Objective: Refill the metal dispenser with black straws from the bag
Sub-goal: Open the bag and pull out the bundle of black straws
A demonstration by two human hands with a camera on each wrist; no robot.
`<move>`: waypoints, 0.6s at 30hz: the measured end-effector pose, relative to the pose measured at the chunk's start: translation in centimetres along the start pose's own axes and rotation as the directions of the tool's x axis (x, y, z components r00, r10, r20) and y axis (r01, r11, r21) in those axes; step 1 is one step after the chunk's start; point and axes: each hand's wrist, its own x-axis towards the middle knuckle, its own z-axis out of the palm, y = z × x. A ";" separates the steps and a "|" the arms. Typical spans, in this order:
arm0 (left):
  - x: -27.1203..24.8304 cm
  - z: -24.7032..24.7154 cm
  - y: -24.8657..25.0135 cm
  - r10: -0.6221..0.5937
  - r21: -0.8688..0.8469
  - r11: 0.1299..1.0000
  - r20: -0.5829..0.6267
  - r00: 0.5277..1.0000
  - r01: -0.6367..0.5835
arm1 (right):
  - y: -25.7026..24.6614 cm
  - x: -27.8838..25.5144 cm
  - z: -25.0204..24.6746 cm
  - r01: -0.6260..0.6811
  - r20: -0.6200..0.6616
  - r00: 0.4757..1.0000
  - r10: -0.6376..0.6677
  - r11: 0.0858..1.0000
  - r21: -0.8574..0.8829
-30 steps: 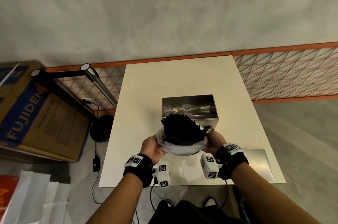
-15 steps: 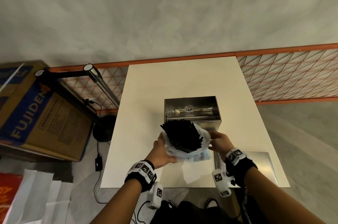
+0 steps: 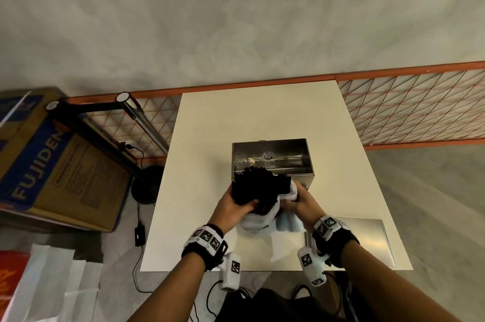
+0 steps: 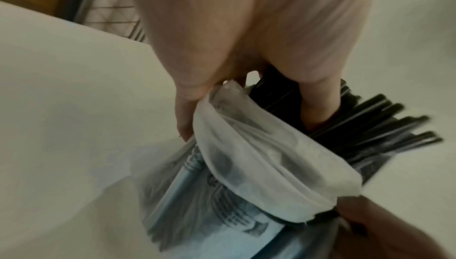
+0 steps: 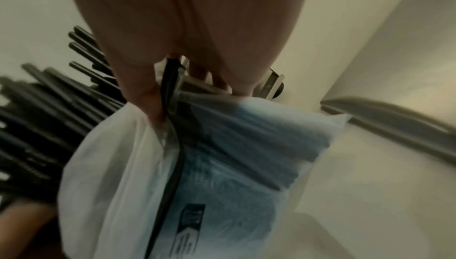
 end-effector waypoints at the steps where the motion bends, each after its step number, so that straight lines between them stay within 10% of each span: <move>1: 0.0 -0.2 0.2 -0.006 -0.032 0.999 -0.028 1.000 0.005 | -0.3 0.0 -0.1 -0.015 -0.024 1.000 0.017 0.995 0.096; 9: -1.3 -0.5 1.7 0.094 -0.084 0.993 0.133 0.987 -0.084 | -2.3 0.6 0.7 0.036 -0.060 0.998 -0.021 0.963 0.268; 18: -0.7 -0.3 2.7 -0.084 -0.119 0.991 -0.226 0.971 0.058 | -2.8 1.2 1.2 0.084 0.253 0.964 -0.075 0.996 -0.023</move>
